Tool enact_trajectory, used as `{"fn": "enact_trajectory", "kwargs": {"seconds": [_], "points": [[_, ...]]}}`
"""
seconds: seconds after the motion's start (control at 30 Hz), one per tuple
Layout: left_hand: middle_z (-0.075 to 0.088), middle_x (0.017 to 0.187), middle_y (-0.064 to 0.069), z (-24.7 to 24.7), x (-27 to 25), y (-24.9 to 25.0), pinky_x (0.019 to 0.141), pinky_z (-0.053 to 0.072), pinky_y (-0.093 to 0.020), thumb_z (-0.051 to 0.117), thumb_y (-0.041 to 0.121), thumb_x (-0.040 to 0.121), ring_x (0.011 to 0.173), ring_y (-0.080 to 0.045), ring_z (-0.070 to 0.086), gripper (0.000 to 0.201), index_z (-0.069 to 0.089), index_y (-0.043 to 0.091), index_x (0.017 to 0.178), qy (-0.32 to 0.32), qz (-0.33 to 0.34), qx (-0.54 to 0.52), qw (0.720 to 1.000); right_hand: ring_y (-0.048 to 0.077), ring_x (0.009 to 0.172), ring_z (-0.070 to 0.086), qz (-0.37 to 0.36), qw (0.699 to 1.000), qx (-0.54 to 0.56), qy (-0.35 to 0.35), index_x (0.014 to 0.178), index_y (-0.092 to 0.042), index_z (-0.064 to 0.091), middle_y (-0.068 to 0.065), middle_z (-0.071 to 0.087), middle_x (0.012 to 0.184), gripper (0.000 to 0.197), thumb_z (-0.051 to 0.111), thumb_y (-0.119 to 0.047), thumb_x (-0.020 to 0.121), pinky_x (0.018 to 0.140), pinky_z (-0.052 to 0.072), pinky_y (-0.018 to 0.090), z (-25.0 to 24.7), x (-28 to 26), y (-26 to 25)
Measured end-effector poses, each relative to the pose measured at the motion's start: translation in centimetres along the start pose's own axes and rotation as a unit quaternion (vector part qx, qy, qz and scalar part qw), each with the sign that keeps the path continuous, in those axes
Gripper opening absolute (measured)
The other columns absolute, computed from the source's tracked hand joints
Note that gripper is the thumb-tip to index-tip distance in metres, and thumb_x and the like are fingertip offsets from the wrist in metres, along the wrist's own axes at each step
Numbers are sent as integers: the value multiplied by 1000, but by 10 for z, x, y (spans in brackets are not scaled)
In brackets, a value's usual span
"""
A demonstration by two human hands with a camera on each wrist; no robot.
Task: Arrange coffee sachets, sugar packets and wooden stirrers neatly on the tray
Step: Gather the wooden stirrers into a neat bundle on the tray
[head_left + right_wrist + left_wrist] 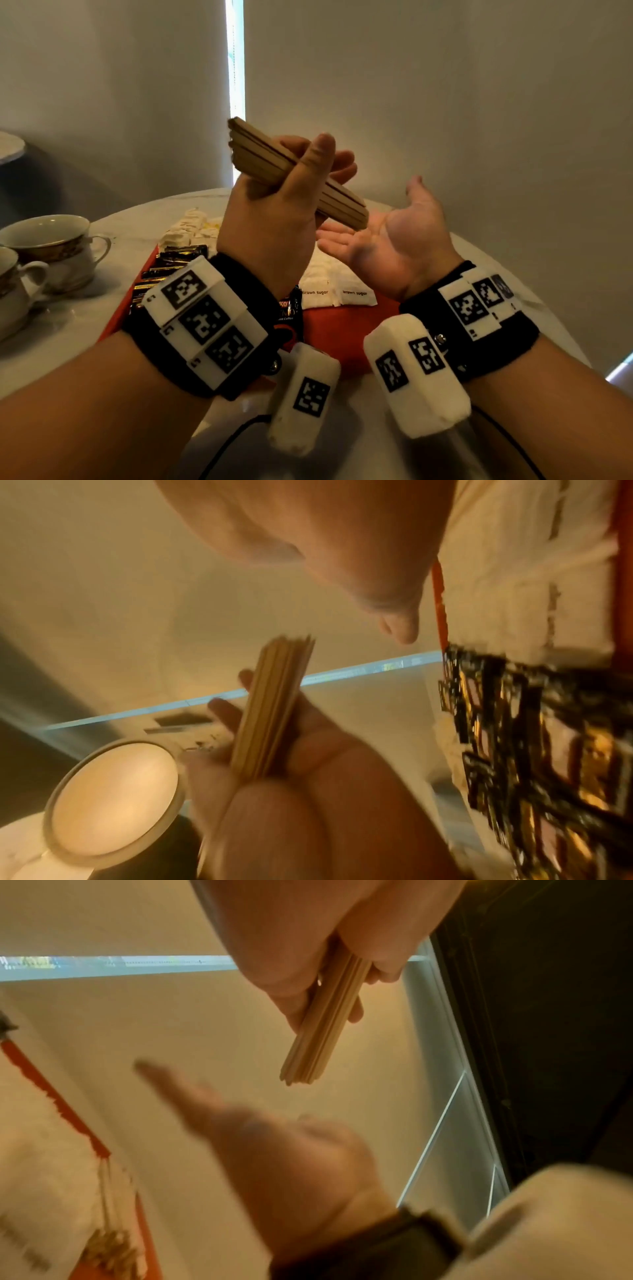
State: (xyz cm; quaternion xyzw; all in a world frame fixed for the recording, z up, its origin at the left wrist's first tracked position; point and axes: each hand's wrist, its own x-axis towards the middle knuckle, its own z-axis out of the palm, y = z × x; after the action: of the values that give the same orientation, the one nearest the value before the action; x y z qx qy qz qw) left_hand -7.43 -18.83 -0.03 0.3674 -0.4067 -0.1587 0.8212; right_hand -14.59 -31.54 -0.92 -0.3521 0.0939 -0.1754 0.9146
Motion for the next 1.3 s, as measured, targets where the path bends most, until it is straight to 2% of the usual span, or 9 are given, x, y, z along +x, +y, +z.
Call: {"fn": "enact_trajectory", "kwargs": {"seconds": [0.13,0.4,0.53,0.67,0.8,0.9,0.97,1.1,1.3], "points": [[76,89,-9,4,-4,-7,85,58,-54,66,22,87,103,-33,72,20,70,32,71,-18,-14,2,1000,39,150,18,-9,998,-40,-53,144,4,45,26,33,156,109,28,-86,84,124,12,52,6,-2,7],[74,91,-15,1,-5,-14,83,60,-50,66,14,93,101,-34,72,9,60,12,86,-18,-35,-8,999,40,128,57,-50,995,-82,-21,131,4,57,27,62,131,95,24,-77,93,115,37,54,10,-8,9],[75,89,-12,-2,-1,-7,84,59,-51,67,23,91,98,-32,73,11,61,15,87,-13,-38,17,999,36,129,53,-40,984,-163,-56,137,5,51,28,58,136,91,30,-73,94,113,37,56,9,-12,4],[74,82,0,-12,9,4,84,59,-40,67,29,93,96,-23,74,16,65,23,78,-13,-34,74,997,36,107,59,-153,930,-333,-26,128,-1,60,21,61,115,63,53,-50,88,83,50,44,6,-14,0],[77,89,-1,-15,9,7,76,57,-53,67,36,89,89,-35,71,16,68,21,85,-84,-87,93,988,31,82,65,-101,898,-401,-153,133,-4,53,16,65,101,83,86,-43,68,63,54,34,8,-20,-8],[78,98,1,-17,6,8,76,61,-45,61,34,94,94,-22,74,21,64,14,98,-132,-134,125,974,24,65,62,-133,821,-537,-145,113,-14,63,7,67,80,35,75,-12,80,57,51,31,10,-23,-5],[76,106,-4,-18,5,7,78,60,-49,65,36,94,96,-27,74,24,67,14,103,-156,-157,131,966,27,58,57,-139,800,-571,-121,103,-12,67,21,64,75,25,67,3,84,54,49,31,13,-25,-2],[68,125,-4,-17,3,6,79,57,-55,76,41,82,103,-31,71,30,72,18,101,-155,-193,127,960,18,54,64,-103,747,-650,-93,84,-13,66,6,69,64,12,70,-2,88,50,49,18,17,-28,2],[69,121,3,-17,5,9,91,54,-60,76,51,73,109,-25,69,23,76,28,80,-165,-180,193,950,20,51,63,-107,774,-614,-109,78,-23,68,9,65,60,24,66,-2,90,49,52,23,22,-31,9]]}}
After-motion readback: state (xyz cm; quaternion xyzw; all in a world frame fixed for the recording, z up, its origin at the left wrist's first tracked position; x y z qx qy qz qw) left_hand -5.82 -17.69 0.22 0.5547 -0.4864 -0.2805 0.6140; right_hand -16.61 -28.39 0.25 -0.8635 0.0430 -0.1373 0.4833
